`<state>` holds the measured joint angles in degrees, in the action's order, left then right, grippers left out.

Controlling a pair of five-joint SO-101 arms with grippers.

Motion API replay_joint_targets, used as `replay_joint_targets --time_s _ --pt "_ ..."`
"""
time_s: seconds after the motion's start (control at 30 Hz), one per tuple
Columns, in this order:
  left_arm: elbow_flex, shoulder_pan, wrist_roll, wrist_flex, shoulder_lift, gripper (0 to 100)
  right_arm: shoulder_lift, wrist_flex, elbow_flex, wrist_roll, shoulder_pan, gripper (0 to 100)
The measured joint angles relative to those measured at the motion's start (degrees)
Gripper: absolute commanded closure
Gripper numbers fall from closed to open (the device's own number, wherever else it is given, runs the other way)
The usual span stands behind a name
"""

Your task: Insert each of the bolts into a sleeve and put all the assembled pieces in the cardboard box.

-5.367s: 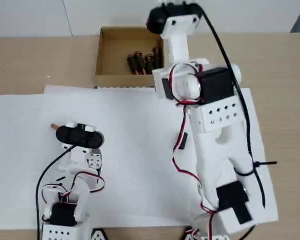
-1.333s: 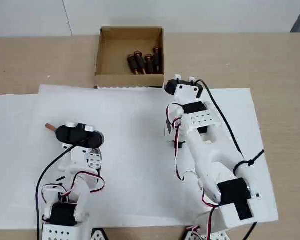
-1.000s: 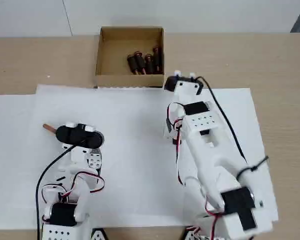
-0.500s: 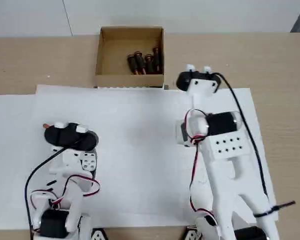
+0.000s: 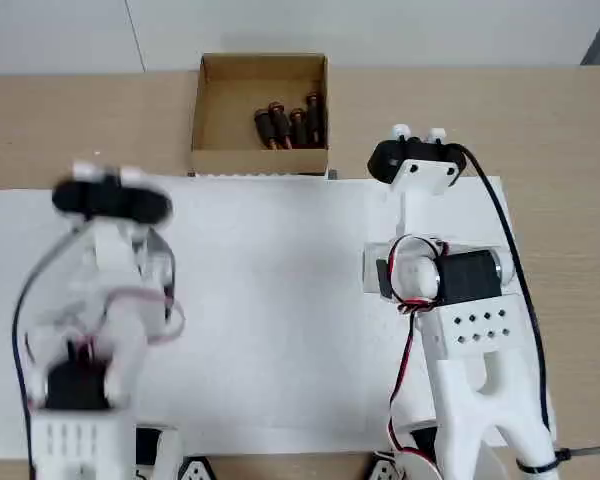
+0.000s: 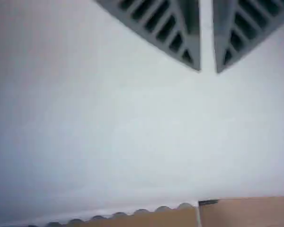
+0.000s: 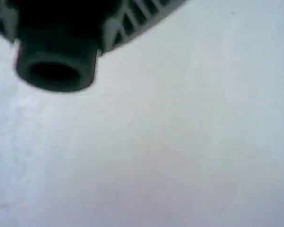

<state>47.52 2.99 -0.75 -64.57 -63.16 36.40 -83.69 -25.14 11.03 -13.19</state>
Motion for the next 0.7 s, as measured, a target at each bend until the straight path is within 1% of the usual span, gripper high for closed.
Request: replay_joint_targets --time_s 0.13,0.23,0.3,0.4,0.5,0.7 --pt "-14.2 3.1 0.3 -3.5 18.5 99 0.0 -1.5 0.0 0.0 0.2 99.5" --pt "-23.2 4.7 0.2 -8.1 28.3 99 0.0 -3.2 0.0 1.1 0.4 99.5" --pt "-27.8 5.3 -2.3 -11.2 33.1 99 0.0 -3.7 0.0 2.4 1.6 99.5" --pt "-31.1 5.4 -9.1 -14.9 37.8 99 0.0 -3.8 0.0 3.0 3.5 99.5" --pt "-31.6 5.4 -16.8 -16.8 40.5 99 0.0 -3.8 0.0 3.1 4.9 99.5" --pt "-31.7 6.2 -37.1 -18.7 43.4 99 0.0 -3.8 0.0 3.1 5.0 99.5"
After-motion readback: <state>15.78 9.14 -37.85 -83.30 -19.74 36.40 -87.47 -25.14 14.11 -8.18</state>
